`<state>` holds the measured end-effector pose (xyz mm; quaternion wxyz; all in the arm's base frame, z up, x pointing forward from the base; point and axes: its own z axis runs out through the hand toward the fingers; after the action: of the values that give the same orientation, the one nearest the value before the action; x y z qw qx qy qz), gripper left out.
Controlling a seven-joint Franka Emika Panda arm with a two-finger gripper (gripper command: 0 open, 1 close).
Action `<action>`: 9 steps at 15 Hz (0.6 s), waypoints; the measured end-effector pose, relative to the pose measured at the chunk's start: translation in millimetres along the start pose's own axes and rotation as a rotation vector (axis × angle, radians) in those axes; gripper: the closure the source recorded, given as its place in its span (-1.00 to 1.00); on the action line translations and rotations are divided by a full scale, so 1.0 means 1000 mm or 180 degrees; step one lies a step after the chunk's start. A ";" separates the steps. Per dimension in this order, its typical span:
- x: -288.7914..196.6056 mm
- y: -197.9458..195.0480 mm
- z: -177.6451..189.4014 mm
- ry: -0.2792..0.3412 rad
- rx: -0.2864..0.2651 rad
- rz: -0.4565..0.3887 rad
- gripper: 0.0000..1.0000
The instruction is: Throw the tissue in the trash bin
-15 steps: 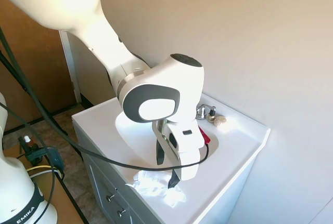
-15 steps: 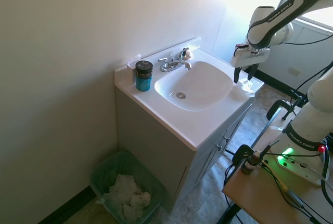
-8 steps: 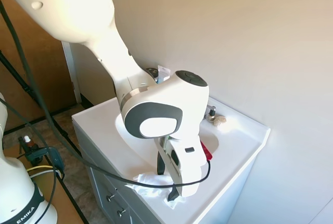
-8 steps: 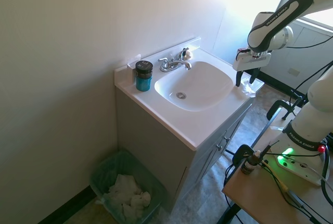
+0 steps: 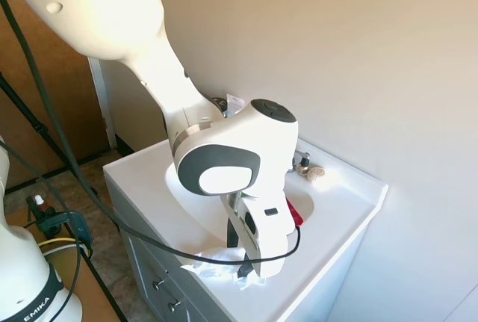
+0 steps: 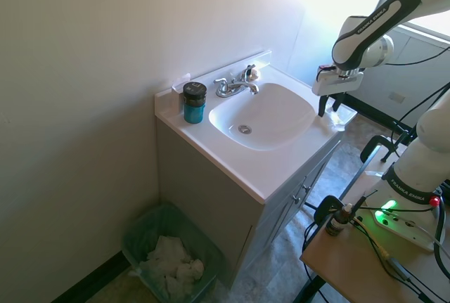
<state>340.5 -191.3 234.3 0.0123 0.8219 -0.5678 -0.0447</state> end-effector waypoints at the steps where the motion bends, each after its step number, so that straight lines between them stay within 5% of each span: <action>1: 0.000 -0.001 0.000 -0.0003 0.0010 0.0007 1.00; 9: -0.006 -0.020 -0.039 0.0078 0.0150 -0.0116 1.00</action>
<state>360.4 -179.5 272.5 -0.0009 0.8326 -0.5534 -0.0214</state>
